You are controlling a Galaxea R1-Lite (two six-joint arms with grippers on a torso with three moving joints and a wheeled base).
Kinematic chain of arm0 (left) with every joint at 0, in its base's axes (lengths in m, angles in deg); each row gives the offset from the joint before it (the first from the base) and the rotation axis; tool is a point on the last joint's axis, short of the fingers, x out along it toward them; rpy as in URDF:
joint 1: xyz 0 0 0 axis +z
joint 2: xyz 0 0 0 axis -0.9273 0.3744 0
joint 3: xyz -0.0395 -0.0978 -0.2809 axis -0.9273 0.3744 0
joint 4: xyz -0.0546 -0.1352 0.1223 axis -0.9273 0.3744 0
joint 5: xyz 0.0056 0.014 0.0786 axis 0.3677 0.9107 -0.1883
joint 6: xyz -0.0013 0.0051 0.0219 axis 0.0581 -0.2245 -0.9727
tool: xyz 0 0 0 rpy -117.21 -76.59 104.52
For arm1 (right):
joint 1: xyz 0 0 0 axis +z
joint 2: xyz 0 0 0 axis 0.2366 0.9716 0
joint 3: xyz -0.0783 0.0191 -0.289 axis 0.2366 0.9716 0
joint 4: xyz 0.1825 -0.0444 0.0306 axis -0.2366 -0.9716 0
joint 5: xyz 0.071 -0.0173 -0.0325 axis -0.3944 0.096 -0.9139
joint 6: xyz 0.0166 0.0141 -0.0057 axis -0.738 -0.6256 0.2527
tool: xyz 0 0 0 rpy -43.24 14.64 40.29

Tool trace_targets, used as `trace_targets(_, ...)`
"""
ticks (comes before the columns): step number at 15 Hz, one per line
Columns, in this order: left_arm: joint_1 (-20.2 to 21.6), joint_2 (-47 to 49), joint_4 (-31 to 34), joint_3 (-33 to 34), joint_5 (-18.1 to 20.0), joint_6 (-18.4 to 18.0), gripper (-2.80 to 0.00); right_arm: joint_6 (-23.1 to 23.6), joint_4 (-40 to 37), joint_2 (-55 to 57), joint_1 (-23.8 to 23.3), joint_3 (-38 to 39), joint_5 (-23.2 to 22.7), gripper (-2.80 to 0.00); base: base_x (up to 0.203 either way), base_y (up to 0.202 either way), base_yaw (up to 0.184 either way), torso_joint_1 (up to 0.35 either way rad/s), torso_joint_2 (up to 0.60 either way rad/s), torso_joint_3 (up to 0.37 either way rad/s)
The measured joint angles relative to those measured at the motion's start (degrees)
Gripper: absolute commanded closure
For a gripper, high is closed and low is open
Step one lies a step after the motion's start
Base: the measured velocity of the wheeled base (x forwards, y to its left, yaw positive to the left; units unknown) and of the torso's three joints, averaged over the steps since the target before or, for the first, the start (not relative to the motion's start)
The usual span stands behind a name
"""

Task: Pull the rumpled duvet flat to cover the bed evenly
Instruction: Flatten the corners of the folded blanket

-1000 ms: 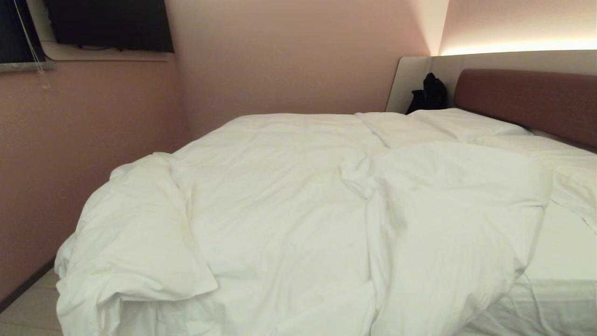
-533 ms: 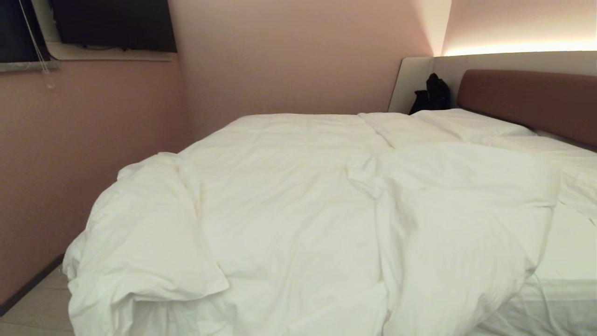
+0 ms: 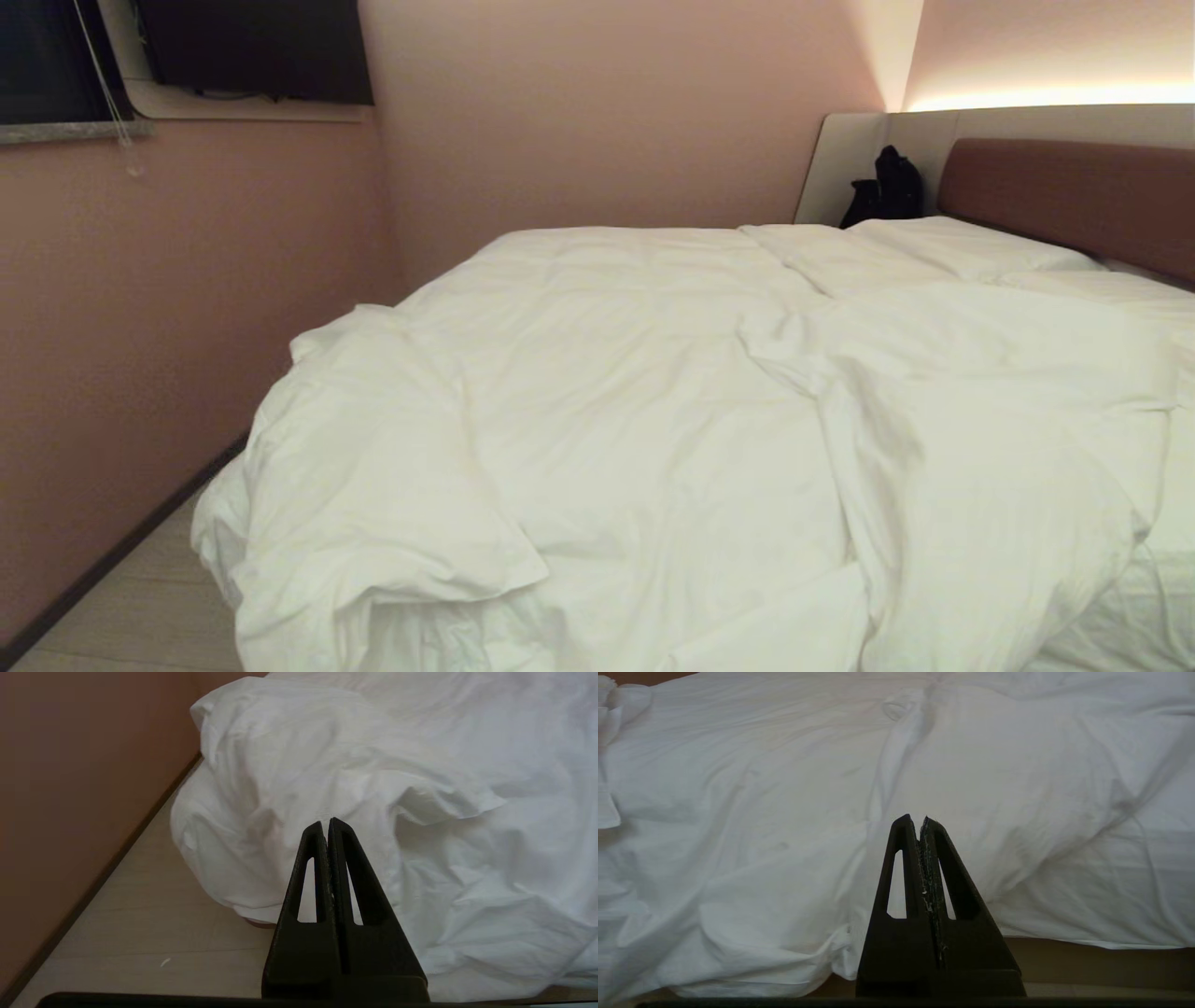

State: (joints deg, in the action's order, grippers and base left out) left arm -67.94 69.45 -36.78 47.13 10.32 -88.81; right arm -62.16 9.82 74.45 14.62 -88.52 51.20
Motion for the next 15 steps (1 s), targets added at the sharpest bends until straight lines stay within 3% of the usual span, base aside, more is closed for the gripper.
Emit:
trace_targets(11, 0.0, 0.0, 0.0, 0.1, 0.0, 0.1, 0.0, 0.0, 0.0, 0.0, 0.0, 0.0, 0.0, 0.0, 0.0, 0.195, 0.0, 0.002, 0.0, 0.003)
trace_targets(15, 0.0, 0.0, 0.0, 0.0, 0.0, -0.1, 0.0, 0.0, 0.0, 0.0, 0.0, 0.0, 0.0, 0.0, 0.0, 0.077, -0.001, 0.001, 0.0, 0.002)
